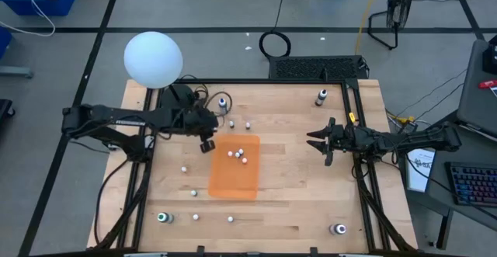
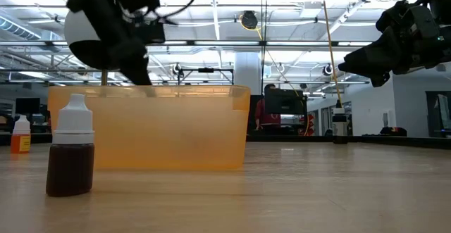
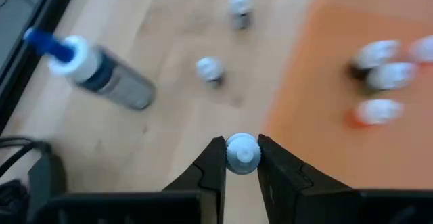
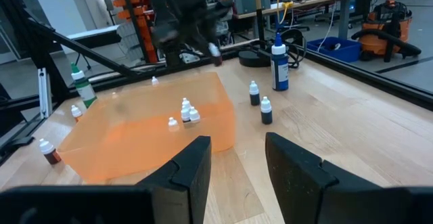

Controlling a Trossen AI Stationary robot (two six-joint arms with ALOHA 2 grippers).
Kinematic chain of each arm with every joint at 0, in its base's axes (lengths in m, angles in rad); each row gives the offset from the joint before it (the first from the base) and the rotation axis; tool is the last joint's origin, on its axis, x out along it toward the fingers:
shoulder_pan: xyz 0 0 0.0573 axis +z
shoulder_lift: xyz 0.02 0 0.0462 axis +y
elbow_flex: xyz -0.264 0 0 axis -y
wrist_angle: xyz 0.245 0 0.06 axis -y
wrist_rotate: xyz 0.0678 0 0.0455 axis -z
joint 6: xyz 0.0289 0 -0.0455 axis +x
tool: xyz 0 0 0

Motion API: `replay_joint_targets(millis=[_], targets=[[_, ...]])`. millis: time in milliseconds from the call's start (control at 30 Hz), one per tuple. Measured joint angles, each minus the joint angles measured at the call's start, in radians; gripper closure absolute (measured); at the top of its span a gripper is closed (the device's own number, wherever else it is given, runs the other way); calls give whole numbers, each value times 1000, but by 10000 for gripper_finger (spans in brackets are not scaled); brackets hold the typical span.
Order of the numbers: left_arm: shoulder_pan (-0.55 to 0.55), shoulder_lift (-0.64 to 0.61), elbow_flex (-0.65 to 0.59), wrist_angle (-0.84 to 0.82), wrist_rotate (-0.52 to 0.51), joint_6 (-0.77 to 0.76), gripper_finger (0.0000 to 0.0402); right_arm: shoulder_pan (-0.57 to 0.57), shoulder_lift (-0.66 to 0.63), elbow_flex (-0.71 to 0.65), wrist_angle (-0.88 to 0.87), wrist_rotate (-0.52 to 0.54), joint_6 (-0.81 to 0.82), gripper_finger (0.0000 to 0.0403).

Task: Pick & Place food coloring
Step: Put the small red food coloring bottle into the orange bin

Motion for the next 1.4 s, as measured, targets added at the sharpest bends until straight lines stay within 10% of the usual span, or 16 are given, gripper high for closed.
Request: replay_joint_targets(millis=[433, 1400], targets=[[-329, 50, 104, -2, -12, -70, 338, 0, 2, 0, 0, 0, 0, 273], [-315, 327, -22, 296, 217, -164, 330, 0, 20, 0, -1, 0, 0, 273]])
